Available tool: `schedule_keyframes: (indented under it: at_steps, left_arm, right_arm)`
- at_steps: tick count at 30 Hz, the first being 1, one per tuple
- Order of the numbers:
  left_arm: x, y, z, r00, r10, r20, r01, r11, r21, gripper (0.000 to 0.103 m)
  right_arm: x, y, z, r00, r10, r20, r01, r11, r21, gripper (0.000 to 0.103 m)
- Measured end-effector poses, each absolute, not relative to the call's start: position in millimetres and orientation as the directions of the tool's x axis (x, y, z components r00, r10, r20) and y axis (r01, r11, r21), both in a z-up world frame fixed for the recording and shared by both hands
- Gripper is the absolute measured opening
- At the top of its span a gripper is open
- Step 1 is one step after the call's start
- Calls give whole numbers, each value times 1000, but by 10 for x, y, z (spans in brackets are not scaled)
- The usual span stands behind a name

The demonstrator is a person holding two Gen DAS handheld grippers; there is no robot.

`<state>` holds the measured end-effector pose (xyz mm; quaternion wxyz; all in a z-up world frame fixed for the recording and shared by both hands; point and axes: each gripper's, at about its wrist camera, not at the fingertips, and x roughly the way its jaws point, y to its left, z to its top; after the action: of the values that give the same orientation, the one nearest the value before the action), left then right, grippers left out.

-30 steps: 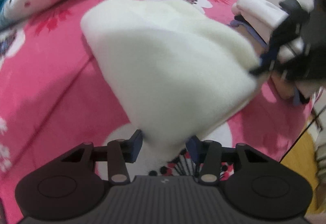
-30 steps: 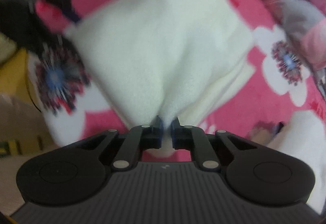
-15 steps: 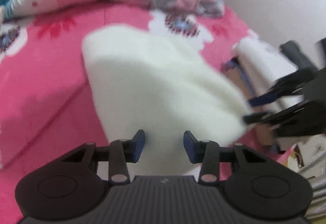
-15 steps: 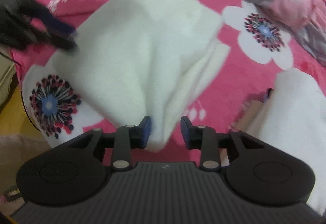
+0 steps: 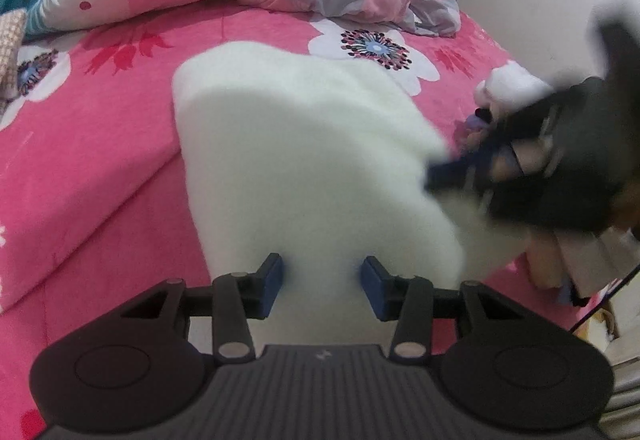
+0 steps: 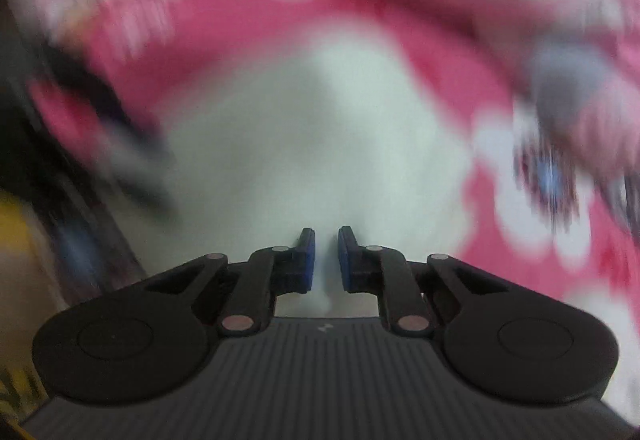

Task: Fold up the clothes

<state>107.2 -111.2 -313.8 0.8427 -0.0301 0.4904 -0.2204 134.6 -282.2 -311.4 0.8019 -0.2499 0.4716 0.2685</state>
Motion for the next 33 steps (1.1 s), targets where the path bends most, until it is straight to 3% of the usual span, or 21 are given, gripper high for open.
schedule_keyframes:
  at_steps: [4, 6, 10, 15, 17, 18, 26, 28, 33]
  left_arm:
    - [1038, -1197, -3160, 422, -392, -817, 395, 891, -224, 52]
    - [1043, -1181, -3165, 416, -395, -819, 402, 888, -224, 52]
    - [1074, -1112, -3157, 398, -420, -816, 399, 880, -259, 52]
    - [1080, -1077, -3153, 386, -441, -811, 421, 866, -270, 52]
    - [1089, -1052, -3151, 380, -450, -808, 421, 862, -282, 52]
    - [1094, -1040, -3146, 376, -454, -807, 421, 860, -288, 52]
    - [1157, -1036, -3144, 336, -498, -799, 438, 834, -336, 53]
    - [1175, -1040, -3146, 333, -497, -802, 441, 833, -333, 53]
    - [1174, -1032, -3131, 325, -495, -806, 436, 835, -336, 53]
  right_arm:
    - [1364, -2881, -3067, 384, 183, -905, -640, 759, -118, 8]
    - [1510, -2965, -2889, 352, 232, -907, -566, 825, -9, 9]
    - [1953, -3383, -2739, 412, 306, -858, -292, 937, 193, 25]
    - [2389, -3666, -3150, 401, 350, -847, -76, 934, 350, 40]
    - [2457, -3711, -3315, 384, 417, -824, -38, 899, 437, 36]
    - [2450, -3718, -3330, 391, 434, -812, -31, 888, 459, 20]
    - [2073, -3934, -3331, 464, 349, -814, 81, 899, 431, 17]
    - [2105, -3924, -3399, 474, 351, -808, 59, 903, 426, 25]
    - [2153, -3859, -2975, 497, 236, -835, 17, 959, 282, 25]
